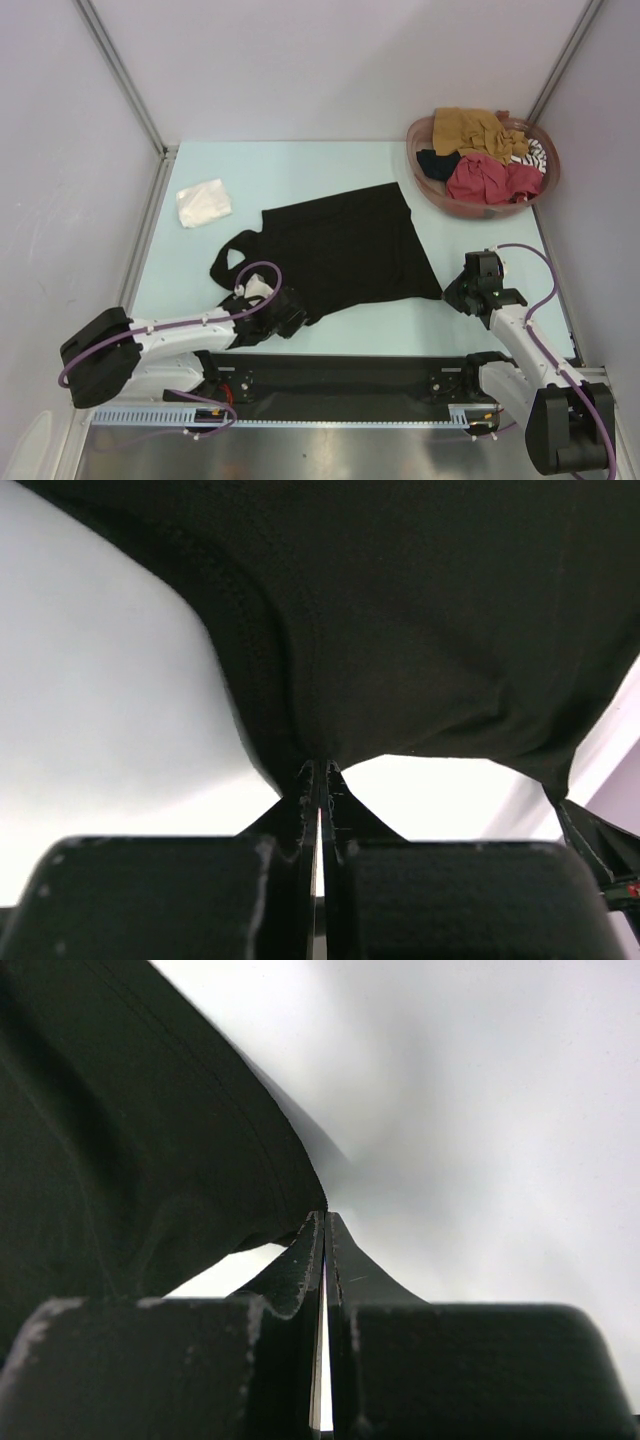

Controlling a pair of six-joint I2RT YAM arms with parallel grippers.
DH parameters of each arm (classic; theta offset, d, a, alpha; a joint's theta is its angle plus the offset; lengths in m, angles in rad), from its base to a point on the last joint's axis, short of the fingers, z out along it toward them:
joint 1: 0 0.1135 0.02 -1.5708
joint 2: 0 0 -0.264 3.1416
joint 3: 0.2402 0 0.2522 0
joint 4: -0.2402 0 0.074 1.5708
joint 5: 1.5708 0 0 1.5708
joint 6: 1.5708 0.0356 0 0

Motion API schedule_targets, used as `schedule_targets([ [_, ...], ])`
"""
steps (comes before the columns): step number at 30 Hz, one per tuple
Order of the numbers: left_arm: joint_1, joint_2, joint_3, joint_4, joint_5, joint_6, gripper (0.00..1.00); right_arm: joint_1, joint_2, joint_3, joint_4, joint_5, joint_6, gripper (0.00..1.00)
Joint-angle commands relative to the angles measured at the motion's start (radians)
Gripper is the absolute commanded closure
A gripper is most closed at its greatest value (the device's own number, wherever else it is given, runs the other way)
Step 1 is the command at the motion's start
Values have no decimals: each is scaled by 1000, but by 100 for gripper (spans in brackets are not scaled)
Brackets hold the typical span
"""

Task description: Fold and stack the tank tops

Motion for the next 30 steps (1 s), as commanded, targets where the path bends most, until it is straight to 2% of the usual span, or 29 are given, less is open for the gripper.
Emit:
schedule_targets([
  [1,-6,16,-32,97,-20,5,100,-7,-11,20,2,-2,-14,100],
  [7,-27,-56,-29,-55,-56,-44,100,-10,-21,33,-19,16,-27,100],
  [12,-39,-154,-72,-110,-10,-39,100,-10,-13,47,-28,30,-37,100],
  [17,-45,-237,-115,-155,-38,-29,98,-10,-15,39,-24,21,-29,100],
  [19,-45,-231,-120,-97,-40,17,74,-10,-15,39,-24,24,-30,100],
  [20,-45,-217,-109,-96,-40,25,57,-10,-13,40,-22,25,-32,100],
  [23,-44,-154,-46,-125,-37,51,31,-10,-13,43,-25,28,-29,100],
  [25,-45,-138,-26,-133,-33,59,23,-10,-16,43,-28,27,-30,100],
  [30,-53,-115,-61,-21,2,24,25,-10,-18,42,-31,33,-29,100],
])
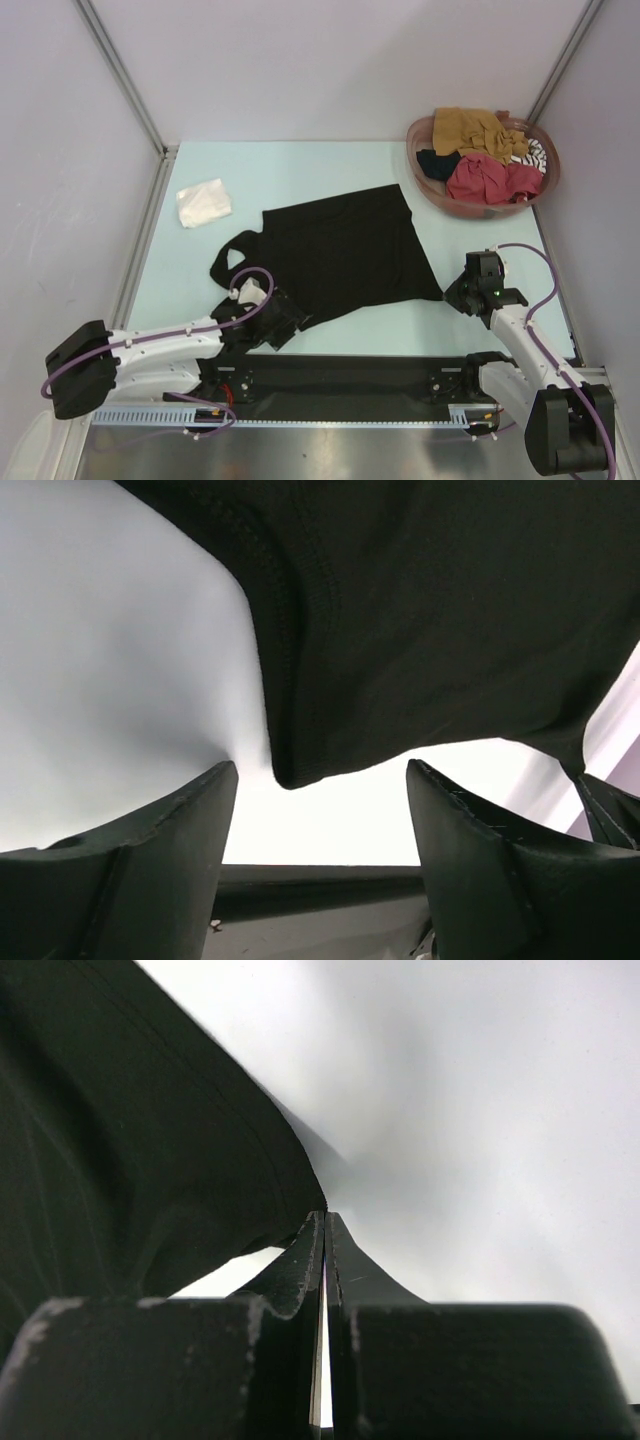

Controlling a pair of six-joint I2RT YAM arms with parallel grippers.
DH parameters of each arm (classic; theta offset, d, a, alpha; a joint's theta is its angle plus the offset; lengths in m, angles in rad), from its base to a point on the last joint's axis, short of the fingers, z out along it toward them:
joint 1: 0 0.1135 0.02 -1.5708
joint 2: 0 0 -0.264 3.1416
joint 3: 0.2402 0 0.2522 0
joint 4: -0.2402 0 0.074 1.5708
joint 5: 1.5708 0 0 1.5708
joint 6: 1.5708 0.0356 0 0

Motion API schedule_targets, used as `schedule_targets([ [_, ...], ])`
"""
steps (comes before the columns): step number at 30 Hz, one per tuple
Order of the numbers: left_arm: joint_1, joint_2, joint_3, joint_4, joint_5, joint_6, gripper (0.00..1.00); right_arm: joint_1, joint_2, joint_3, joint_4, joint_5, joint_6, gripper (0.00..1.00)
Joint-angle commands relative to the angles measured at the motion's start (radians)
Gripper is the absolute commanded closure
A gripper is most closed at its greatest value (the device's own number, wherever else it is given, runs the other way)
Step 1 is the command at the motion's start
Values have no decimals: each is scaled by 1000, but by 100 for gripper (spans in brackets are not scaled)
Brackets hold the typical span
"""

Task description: Fold and stack the tank tops

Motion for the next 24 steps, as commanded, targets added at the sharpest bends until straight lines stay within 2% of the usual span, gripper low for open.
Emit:
schedule_targets([
  [1,-26,35,-7,58,20,-28,27,-4,-13,35,-8,26,-13,100],
  [7,-35,120,12,32,13,-113,35,-6,-13,36,-8,18,-11,100],
  [10,-35,126,-5,39,-1,-150,45,-6,-16,38,-13,20,-11,100],
  [11,-35,125,-11,35,-7,-159,55,-6,-17,38,-13,20,-11,100],
  [13,-35,100,-26,32,-35,-170,68,-6,-20,36,-15,20,-11,100],
  [14,-33,89,-31,13,-44,-177,79,-6,-22,36,-15,18,-11,100],
  [17,-35,39,-50,-26,-87,-193,100,-6,-25,36,-16,18,-11,100],
  [24,-32,-30,2,-178,-124,-127,100,-6,-23,70,-48,41,-36,100],
])
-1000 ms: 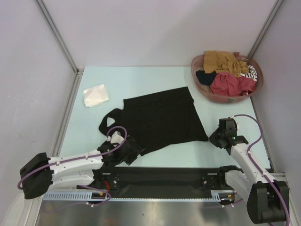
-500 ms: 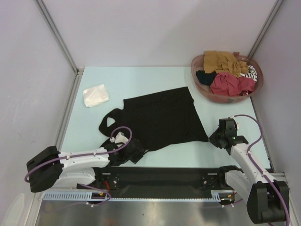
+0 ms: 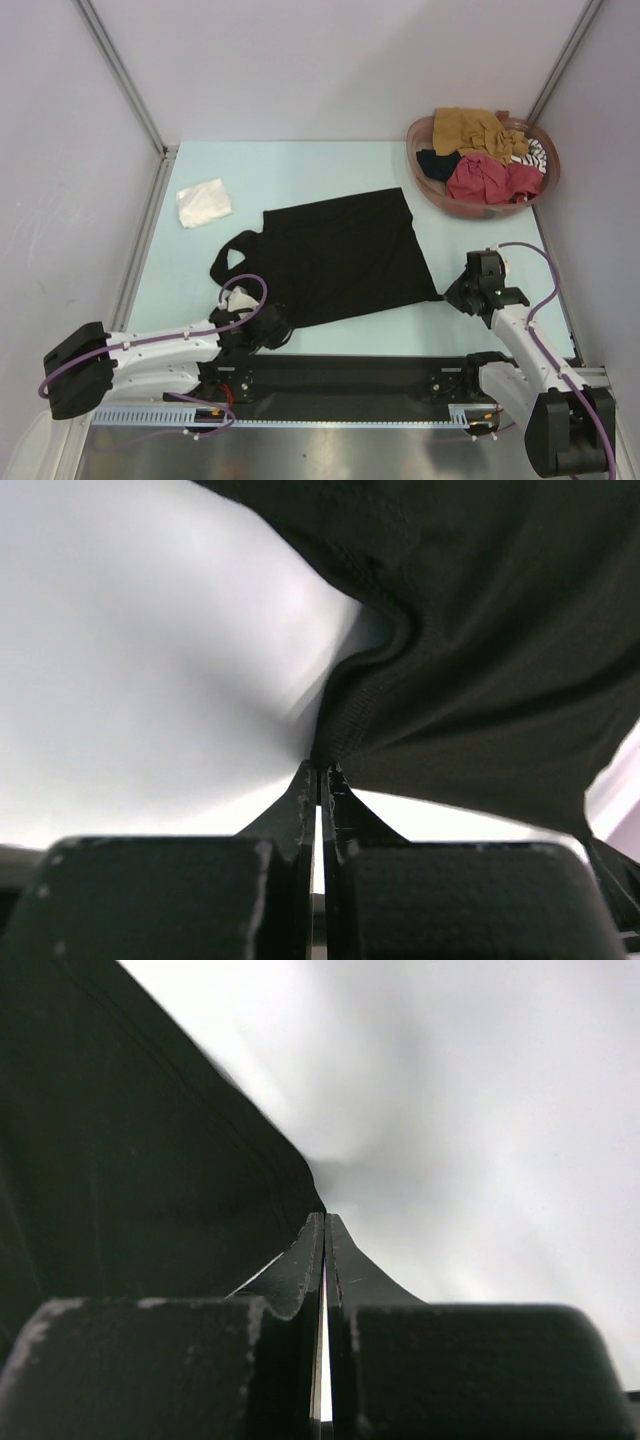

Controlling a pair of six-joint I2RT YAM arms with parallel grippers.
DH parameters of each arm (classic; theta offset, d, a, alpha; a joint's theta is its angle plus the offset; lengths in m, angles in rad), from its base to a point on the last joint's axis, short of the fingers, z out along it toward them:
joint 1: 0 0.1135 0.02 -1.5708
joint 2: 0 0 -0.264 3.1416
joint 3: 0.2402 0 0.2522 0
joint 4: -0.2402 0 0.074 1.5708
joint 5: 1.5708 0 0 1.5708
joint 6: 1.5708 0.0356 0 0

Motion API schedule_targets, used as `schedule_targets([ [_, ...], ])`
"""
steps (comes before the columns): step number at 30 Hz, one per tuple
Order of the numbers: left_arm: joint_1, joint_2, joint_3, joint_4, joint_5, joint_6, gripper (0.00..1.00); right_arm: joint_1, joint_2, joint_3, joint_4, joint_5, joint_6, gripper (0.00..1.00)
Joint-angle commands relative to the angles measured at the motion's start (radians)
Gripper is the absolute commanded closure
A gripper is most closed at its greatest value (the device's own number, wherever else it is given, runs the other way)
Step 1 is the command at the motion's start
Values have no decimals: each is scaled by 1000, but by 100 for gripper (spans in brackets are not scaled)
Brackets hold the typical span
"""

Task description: Fold and stack the tank tops

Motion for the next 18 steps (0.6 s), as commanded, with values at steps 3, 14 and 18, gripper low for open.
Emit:
schedule_targets([
  [3,-4,-28,40,-110,-4,64,100,9,-15,71,-37,43,-33,100],
  [14,-4,-57,57,-130,27,123,98,126,-32,94,-69,127,32,100],
  [18,20,-72,99,-170,15,143,94,126,-17,142,-80,150,19,100],
])
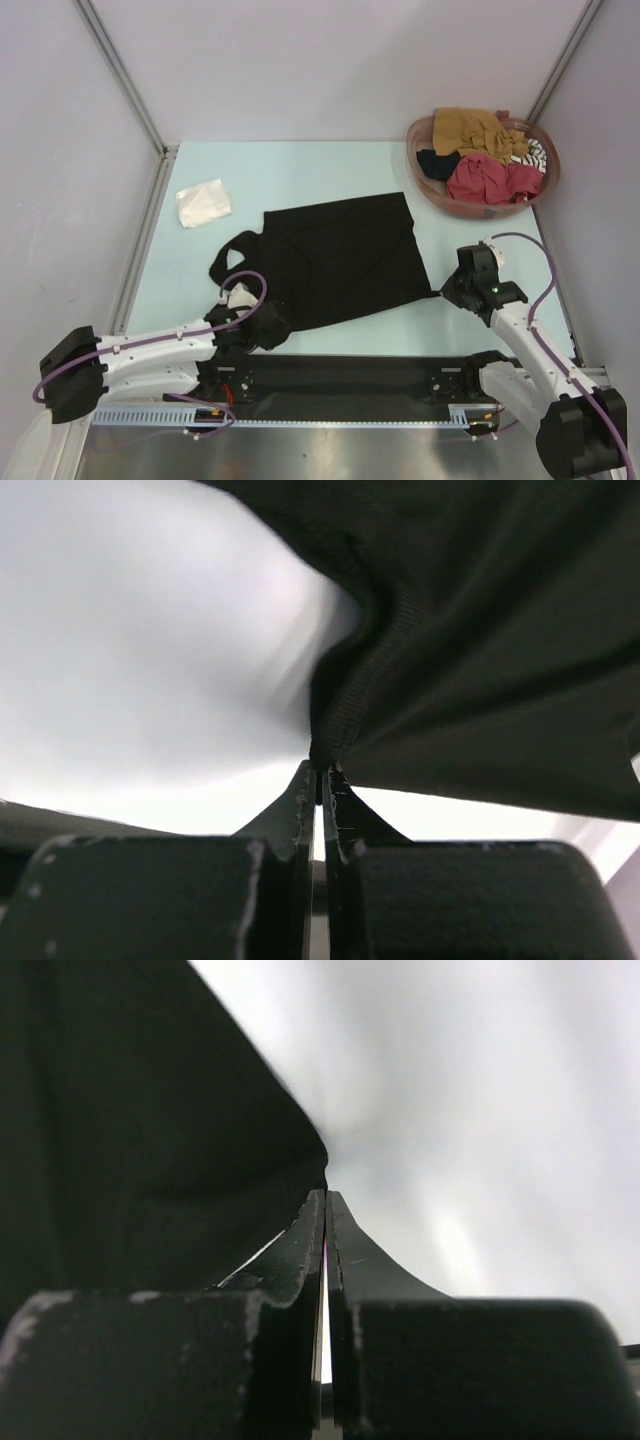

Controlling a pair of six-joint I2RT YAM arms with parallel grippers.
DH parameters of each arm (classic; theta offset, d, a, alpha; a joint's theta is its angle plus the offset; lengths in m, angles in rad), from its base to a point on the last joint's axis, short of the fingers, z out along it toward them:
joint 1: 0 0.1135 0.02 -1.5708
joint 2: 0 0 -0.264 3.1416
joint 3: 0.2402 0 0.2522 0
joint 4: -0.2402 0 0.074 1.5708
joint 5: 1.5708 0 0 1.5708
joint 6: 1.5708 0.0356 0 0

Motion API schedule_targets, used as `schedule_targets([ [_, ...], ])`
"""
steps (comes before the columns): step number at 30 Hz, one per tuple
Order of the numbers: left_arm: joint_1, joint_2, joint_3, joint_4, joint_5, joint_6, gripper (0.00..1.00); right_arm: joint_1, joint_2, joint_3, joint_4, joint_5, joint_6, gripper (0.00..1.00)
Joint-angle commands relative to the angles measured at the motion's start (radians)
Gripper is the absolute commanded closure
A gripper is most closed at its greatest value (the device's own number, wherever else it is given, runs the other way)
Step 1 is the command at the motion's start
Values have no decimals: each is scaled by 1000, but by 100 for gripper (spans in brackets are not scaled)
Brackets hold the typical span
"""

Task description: Fold and stack the tank tops

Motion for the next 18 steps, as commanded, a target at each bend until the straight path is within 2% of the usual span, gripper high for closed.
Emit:
schedule_targets([
  [1,29,-31,60,-51,-6,52,94,3,1,84,-9,54,1,100],
  [18,236,-66,142,-41,49,233,97,-44,149,199,81,0,-35,100],
])
